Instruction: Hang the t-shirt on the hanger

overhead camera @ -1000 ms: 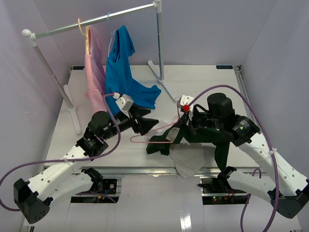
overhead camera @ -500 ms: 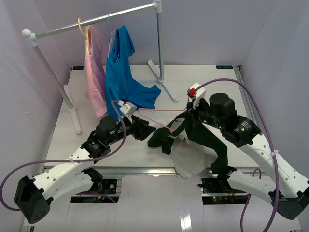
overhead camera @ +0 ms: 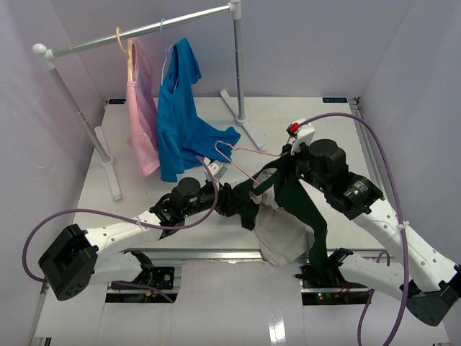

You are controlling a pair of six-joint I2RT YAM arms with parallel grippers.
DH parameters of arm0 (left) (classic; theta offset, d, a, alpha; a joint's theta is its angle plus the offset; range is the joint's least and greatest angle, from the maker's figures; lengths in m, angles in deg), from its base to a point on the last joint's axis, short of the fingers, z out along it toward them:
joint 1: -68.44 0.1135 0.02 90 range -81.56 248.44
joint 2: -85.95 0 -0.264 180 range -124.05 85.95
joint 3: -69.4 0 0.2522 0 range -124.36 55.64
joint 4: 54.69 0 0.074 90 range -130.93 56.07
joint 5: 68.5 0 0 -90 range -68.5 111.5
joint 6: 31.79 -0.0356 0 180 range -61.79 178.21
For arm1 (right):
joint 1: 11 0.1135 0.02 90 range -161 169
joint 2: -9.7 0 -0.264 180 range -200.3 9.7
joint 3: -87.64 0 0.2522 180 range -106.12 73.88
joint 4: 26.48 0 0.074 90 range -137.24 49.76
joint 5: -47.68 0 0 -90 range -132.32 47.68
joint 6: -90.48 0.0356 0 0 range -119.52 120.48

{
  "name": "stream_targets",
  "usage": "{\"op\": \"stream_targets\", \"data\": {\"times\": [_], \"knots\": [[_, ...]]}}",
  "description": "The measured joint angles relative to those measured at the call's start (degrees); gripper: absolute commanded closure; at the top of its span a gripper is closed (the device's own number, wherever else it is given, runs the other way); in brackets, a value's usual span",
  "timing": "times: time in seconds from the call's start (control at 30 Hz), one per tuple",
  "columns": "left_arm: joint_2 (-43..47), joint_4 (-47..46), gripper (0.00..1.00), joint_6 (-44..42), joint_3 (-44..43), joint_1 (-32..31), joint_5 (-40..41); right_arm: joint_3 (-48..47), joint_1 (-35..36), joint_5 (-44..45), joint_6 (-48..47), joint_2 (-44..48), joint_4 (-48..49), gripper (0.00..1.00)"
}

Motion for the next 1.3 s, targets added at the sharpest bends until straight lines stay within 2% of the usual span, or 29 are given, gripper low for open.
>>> {"op": "stream_targets", "data": {"times": [0.23, 0.47, 0.77, 0.87, 1.03, 1.3], "knots": [[-2.1, 0.0, 0.4, -0.5, -3.4, -4.0, 7.0, 1.7, 0.3, 0.9, 1.0, 0.0, 1.4, 0.92], [-4.4, 2.4, 0.45, -0.2, -6.7, -5.3, 14.0, 2.0, 0.3, 1.0, 1.2, 0.1, 2.0, 0.92], [-7.0, 10.4, 0.47, 0.4, -10.3, -7.5, 25.5, 2.6, 0.3, 0.9, 1.3, 0.2, 2.6, 0.92], [-6.8, 12.7, 0.54, 0.4, -10.6, -7.8, 29.0, 2.7, 0.3, 0.9, 1.3, 0.2, 2.6, 0.92], [-6.6, 14.4, 0.61, 0.1, -10.7, -7.9, 31.4, 3.5, 0.3, 0.9, 1.3, 0.7, 2.8, 0.92], [-6.3, 15.3, 0.57, 0.0, -10.9, -8.0, 32.2, 3.6, 0.3, 0.7, 1.3, 0.8, 2.9, 0.92]]}}
